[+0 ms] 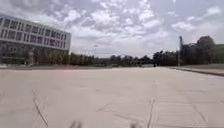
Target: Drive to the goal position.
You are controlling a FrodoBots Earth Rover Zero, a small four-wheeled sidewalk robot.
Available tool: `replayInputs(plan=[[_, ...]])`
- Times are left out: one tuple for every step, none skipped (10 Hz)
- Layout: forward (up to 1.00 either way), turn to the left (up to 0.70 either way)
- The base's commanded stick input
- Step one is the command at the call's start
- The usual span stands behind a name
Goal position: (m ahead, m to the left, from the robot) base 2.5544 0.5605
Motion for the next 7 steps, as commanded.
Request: replayInputs(plan=[[0.08, 0.02], [0.08, 0.02], [0.07, 0.02], [0.08, 0.02], [0.08, 0.02], [0.08, 0.02], [0.07, 0.02]])
